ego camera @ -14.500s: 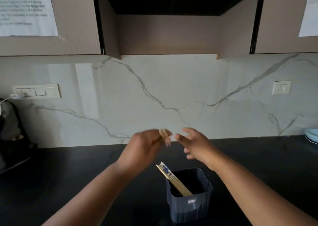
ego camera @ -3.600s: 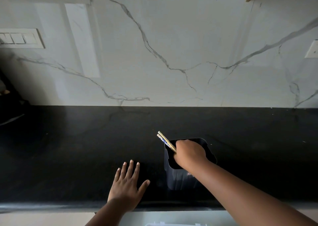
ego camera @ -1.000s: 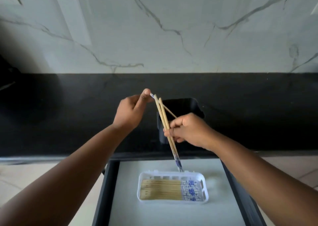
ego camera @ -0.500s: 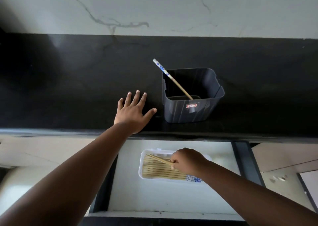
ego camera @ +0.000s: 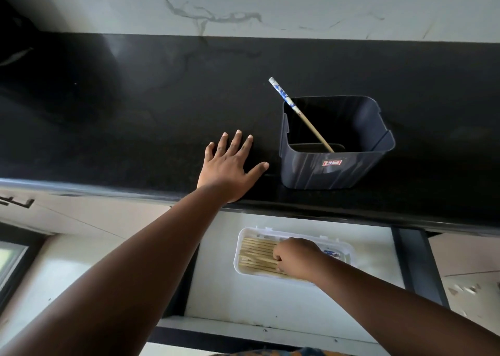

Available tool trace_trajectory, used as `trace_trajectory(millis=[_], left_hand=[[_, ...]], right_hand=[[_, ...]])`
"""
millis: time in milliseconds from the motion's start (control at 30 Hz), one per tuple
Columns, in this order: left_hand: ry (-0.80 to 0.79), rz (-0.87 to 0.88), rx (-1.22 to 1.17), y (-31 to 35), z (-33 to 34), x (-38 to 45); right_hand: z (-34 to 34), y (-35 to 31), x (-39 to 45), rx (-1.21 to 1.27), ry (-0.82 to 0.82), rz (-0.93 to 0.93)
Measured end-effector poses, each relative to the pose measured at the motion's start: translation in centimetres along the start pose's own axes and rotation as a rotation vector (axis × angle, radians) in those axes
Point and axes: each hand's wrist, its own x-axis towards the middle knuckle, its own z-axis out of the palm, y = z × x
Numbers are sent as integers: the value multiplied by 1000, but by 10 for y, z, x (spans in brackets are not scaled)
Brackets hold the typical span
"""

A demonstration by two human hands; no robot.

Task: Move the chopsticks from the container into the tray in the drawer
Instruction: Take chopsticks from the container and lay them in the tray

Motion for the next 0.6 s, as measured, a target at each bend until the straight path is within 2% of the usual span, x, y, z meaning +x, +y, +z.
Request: trace_trajectory(millis=[367,500,600], left_hand=[[10,6,-1,-2,3,1],[5,8,1,-1,3,1],[-7,16,5,-1,2,0]], right_hand=[[-4,1,-10,18,173,21],[-27,5,-28,174,208,50],[-63,2,-52,304,172,14]])
